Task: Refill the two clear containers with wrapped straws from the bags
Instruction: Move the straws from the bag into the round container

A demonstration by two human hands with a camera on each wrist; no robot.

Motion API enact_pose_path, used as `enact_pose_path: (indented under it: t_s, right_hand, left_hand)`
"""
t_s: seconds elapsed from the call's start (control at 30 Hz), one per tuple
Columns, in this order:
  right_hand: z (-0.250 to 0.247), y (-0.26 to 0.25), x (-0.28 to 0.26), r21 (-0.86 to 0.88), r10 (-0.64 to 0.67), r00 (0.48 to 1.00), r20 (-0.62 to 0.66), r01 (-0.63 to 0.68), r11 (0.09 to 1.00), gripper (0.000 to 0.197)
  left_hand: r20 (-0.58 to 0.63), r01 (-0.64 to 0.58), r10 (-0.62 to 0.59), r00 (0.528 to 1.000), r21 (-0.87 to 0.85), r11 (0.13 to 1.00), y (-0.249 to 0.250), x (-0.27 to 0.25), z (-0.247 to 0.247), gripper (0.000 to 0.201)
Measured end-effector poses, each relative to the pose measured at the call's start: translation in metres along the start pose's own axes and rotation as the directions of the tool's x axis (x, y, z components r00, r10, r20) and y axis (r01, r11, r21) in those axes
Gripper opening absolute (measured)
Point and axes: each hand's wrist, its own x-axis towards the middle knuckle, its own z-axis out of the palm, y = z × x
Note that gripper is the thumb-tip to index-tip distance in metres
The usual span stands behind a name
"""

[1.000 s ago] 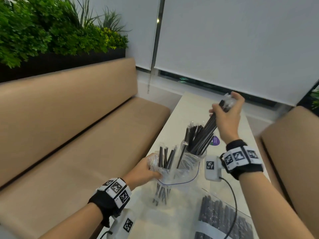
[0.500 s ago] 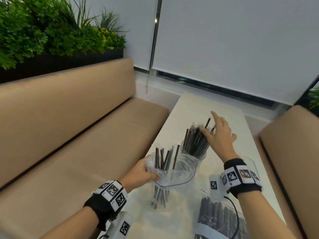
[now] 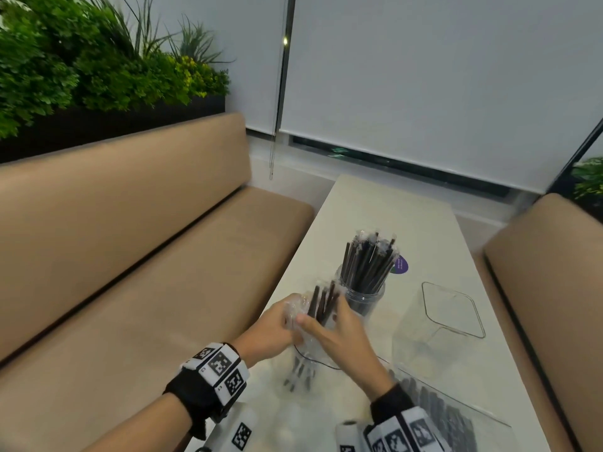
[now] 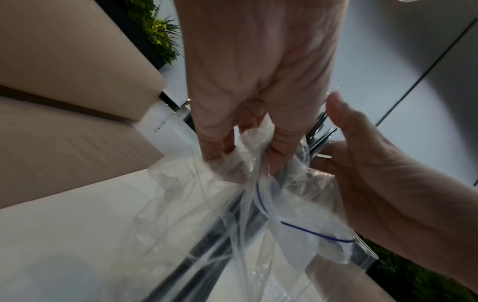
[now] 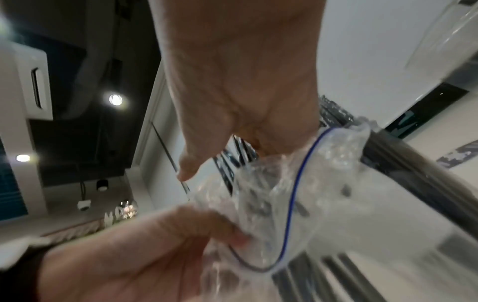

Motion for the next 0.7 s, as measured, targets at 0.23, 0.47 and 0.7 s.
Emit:
enact_pose_path:
  t_s: [0.23,0.47,0.7]
  right_hand:
    - [0.014,0.004,0.015,0.122,0.074,0.975,-0.210,-0.049,0.991,0.017]
    - [-0.039,-0.018,0.040,0.337,0.081,0.976,-0.203,-0.008,0.941,0.015]
    - [-0.136,-0.114,0.069,0.403,-0.172,0.848,-0.501,0.405,0.821,0.018]
  left_hand:
    - [0.027,0.036,-0.038,0.999,0.067,0.997,0.002,-0.007,0.002,0.059]
    - [-0.031,0.117,-0.116,0.993,0.019,0.993,-0.003,-0.009,-0.005,0.059]
    - [0.050,0.396,-0.401,0.915,0.087,0.914,-0.001,-0.019,0.003,0.059]
